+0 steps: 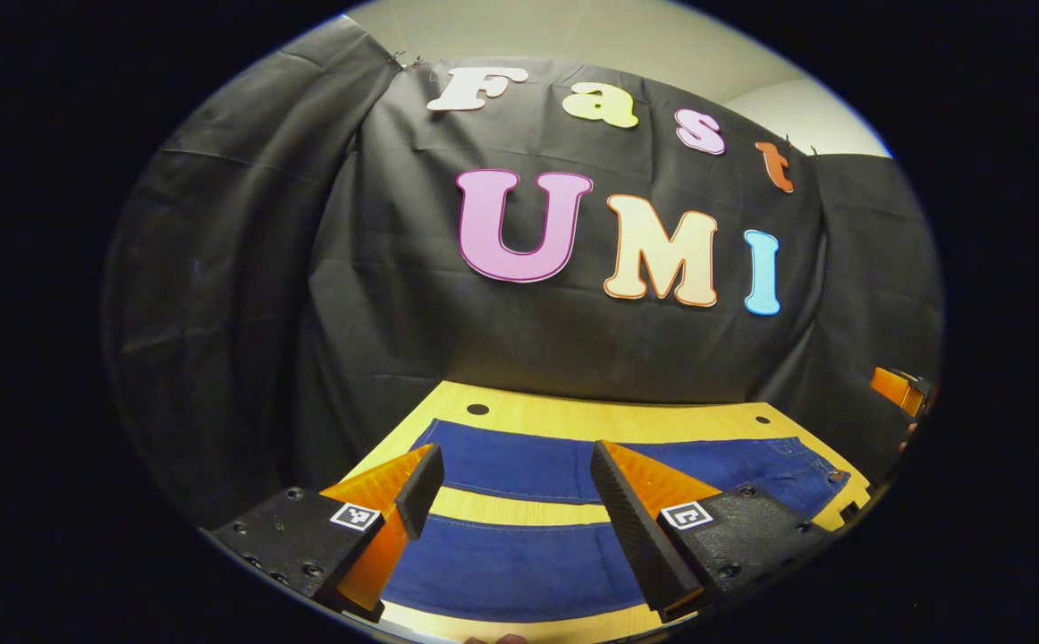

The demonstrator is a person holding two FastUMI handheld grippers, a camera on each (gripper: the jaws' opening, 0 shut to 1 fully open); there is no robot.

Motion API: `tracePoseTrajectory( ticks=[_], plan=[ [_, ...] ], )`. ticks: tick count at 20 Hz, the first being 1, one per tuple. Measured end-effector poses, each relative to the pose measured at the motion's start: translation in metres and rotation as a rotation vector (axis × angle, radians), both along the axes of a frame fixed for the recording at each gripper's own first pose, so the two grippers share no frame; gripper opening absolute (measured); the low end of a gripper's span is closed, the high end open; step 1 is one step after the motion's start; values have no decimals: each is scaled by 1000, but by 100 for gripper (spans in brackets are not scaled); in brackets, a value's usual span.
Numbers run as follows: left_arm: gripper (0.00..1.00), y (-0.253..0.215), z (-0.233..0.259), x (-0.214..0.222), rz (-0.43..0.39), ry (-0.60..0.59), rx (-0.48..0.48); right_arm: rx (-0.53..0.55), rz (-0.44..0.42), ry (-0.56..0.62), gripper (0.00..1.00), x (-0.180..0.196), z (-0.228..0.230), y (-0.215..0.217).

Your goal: Grasp the waist and the cuffs of the jeans and fold them to make the two legs overlap; first hold the waist and fold one-third of the jeans toward the cuffs, then hold the cuffs and fold the remaining one-third in the same direction to finish folding.

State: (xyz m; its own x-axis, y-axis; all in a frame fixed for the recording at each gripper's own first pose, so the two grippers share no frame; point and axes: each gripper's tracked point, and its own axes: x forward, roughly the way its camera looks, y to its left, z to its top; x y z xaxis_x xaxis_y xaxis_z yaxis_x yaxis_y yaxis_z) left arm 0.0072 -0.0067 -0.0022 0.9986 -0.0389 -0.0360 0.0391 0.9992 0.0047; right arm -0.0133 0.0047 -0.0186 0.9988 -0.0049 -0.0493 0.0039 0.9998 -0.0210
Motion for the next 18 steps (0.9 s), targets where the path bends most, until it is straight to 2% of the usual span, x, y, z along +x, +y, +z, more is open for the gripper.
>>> tracePoseTrajectory(
  ticks=[2, 6, 10, 14, 18],
  plan=[
    [99, 2, -4, 1, 21, 20, 1, -14, 6, 13, 99, 1, -5, 4],
    [98, 9, -22, 3, 8, 100, 38, -42, 36, 36, 99, 3, -14, 15],
    [98, 22, -61, -1, -62, 222, 62, -53, 68, 96, 99, 5, -35, 26],
    [98, 47, -109, -27, -161, 409, 228, -58, 90, 141, 99, 2, -50, 35],
    [98, 61, -152, -45, -275, 589, 366, -94, 74, 195, 99, -4, -66, 24]
  ],
)
